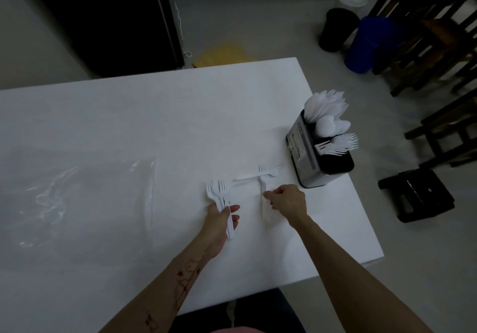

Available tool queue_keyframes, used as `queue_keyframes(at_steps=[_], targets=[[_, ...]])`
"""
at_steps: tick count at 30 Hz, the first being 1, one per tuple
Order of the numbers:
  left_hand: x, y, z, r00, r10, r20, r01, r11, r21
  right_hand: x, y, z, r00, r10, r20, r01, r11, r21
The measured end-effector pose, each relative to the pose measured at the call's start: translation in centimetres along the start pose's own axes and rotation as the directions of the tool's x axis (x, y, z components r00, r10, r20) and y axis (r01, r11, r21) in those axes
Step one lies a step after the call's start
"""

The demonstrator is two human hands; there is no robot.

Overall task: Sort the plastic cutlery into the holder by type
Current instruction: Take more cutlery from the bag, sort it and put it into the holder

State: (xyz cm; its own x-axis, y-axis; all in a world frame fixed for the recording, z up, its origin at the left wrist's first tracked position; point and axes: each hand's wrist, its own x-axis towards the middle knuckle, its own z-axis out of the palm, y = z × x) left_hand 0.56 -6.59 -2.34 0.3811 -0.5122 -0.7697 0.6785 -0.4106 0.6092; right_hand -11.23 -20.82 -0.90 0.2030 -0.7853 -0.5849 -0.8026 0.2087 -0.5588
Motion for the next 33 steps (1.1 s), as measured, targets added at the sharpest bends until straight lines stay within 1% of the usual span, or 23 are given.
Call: queue_keyframes(at_steps=[2,4,5,6,8,10,12,13,15,16,17,18,19,20,21,22,23,25,27,28,29,31,33], targets=[[-0.4,0.3,0.4,1.000,0.012,0.028,-0.013,1.000,0.009,-0.7,-0.8,-1.2,0.991,0.047,0.123,-0.060,0.992,0.110],[-0.6,0.2,0.6,0.998,0.010,0.061,-0.009,1.000,-0.010,-1.4,-1.5,-2.2,0.958,0.107,0.268,-0.162,0.968,0.193],[-1.0,0.4,0.7,0.997,0.008,0.078,-0.007,1.000,-0.016,-1.7,-1.8,-2.5,0.940,0.120,0.321,-0.187,0.964,0.187],[-1.1,0.3,0.7,0.995,0.011,0.098,-0.009,1.000,-0.020,-2.0,-2.0,-2.7,0.926,0.113,0.360,-0.180,0.971,0.158],[-0.6,0.3,0.7,0.994,0.008,0.113,-0.005,1.000,-0.019,-2.4,-2.2,-2.5,0.912,0.079,0.402,-0.125,0.988,0.090],[-0.6,0.0,0.5,0.993,-0.006,0.118,0.011,0.999,-0.048,-2.9,-2.4,-1.7,0.921,0.027,0.389,-0.039,0.999,0.022],[-0.7,-0.1,0.2,0.992,-0.036,0.122,0.042,0.998,-0.045,-3.1,-2.2,-0.5,0.938,-0.058,0.342,0.071,0.997,-0.025],[-1.1,-0.4,0.0,0.991,-0.055,0.123,0.064,0.995,-0.072,-3.2,-2.0,0.1,0.937,-0.111,0.330,0.128,0.991,-0.030],[-0.9,0.6,0.6,0.994,-0.081,0.078,0.090,0.988,-0.123,-3.4,-1.7,1.2,0.925,-0.186,0.331,0.219,0.973,-0.066],[-1.3,1.6,1.0,0.986,-0.035,0.161,0.057,0.989,-0.136,-3.5,-1.6,1.5,0.919,-0.206,0.336,0.250,0.963,-0.096],[-0.8,2.0,1.1,0.940,0.030,0.339,0.062,0.965,-0.256,-3.4,-1.6,1.7,0.921,-0.219,0.321,0.270,0.955,-0.121],[-0.2,1.8,1.0,0.920,0.023,0.390,0.093,0.957,-0.275,-3.1,-1.5,1.9,0.936,-0.225,0.269,0.270,0.952,-0.142],[-0.3,1.3,1.0,0.947,-0.008,0.320,0.090,0.966,-0.243,-2.8,-1.4,2.0,0.959,-0.215,0.183,0.245,0.957,-0.158],[-0.7,0.9,0.9,0.976,-0.083,0.200,0.129,0.964,-0.230,-2.4,-1.3,2.1,0.979,-0.192,0.073,0.202,0.965,-0.170],[-0.6,0.1,0.3,0.988,-0.110,0.110,0.134,0.961,-0.242,-2.0,-1.1,2.1,0.986,-0.161,-0.034,0.153,0.972,-0.179],[-0.5,-0.5,-0.1,0.985,-0.134,0.106,0.156,0.960,-0.234,-1.8,-1.0,2.0,0.985,-0.134,-0.110,0.112,0.977,-0.184],[-0.9,-1.1,-0.4,0.981,-0.133,0.140,0.161,0.964,-0.212,-1.5,-0.8,1.9,0.983,-0.106,-0.147,0.077,0.979,-0.189],[-0.6,-0.9,-0.2,0.983,-0.142,0.115,0.157,0.978,-0.137,-0.9,-0.6,2.0,0.988,-0.056,-0.143,0.024,0.977,-0.213],[-0.8,-0.2,0.2,0.988,-0.135,0.070,0.140,0.987,-0.082,-0.5,-0.6,2.1,0.994,-0.039,-0.106,0.012,0.969,-0.245],[-0.6,-0.3,0.2,0.988,-0.134,0.074,0.139,0.988,-0.064,-0.4,-0.7,2.1,0.996,-0.037,-0.084,0.016,0.970,-0.242],[-0.8,-0.3,0.2,0.990,-0.125,0.072,0.127,0.991,-0.034,-0.2,-0.7,2.2,0.998,-0.038,-0.057,0.025,0.976,-0.216],[-1.2,-0.1,0.1,0.992,-0.094,0.085,0.093,0.995,0.023,-0.3,-0.9,2.1,1.000,-0.025,0.003,0.025,0.994,-0.104],[-0.9,-0.2,0.0,0.994,-0.068,0.082,0.061,0.995,0.083,-0.8,-1.4,1.8,0.994,0.028,0.109,-0.030,1.000,0.008]])
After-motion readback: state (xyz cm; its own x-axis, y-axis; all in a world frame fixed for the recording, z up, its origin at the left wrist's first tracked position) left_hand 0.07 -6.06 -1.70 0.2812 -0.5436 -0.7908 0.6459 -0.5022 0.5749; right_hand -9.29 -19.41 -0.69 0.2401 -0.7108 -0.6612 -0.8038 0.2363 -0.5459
